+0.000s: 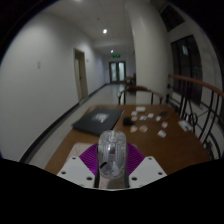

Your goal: Arrange mouse

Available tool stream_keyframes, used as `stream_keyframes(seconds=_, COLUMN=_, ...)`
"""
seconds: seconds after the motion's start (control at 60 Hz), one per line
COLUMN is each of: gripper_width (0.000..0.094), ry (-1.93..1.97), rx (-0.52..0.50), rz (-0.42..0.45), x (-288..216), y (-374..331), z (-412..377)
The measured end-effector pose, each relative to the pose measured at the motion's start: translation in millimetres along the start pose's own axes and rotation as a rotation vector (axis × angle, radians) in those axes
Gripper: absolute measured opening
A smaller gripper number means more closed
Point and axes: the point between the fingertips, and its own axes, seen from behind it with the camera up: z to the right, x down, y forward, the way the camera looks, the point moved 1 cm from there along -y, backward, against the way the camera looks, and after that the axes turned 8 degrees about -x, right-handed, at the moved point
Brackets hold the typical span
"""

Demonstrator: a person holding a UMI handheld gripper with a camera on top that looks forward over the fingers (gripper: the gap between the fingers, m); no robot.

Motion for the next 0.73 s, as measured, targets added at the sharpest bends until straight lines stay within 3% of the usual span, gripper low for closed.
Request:
stream_keyframes(seconds=0.067, gripper_width=0.0333, ry=0.0, rx=-0.001, rz=-0.093, x=50.0, y=14.7, z=-23.8)
stream_keyframes(seconds=0.217, gripper_width=0.0349, ry=0.019, rx=0.019, rz=-0.196, x=95.8, y=43.7, z=-28.1)
stream_keyframes(seconds=0.4, gripper_width=0.0527, ry=-0.057, rx=-0.005, rz=-0.249, x=101.7, y=43.7, z=-30.6)
stream_keyframes(seconds=0.433, gripper_width=0.0567, ry=-0.048, rx=-0.034, rz=-0.267, x=102.9, y=39.3, z=-34.3)
stream_keyframes(seconds=0.533, gripper_width=0.0885, ry=-0.059, rx=-0.123, rz=-0.247, x=90.9, y=19.6, z=-41.3)
stream_keyframes(seconds=0.583, gripper_width=0.0843, ry=-0.079, rx=-0.14, rz=-0.233, x=85.1, y=4.1, z=-39.6)
stream_keyframes(seconds=0.733, gripper_width=0.0841, ry=-0.011, rx=-0.233, rz=-0.236, x=86.3, y=-54.9, z=-29.7)
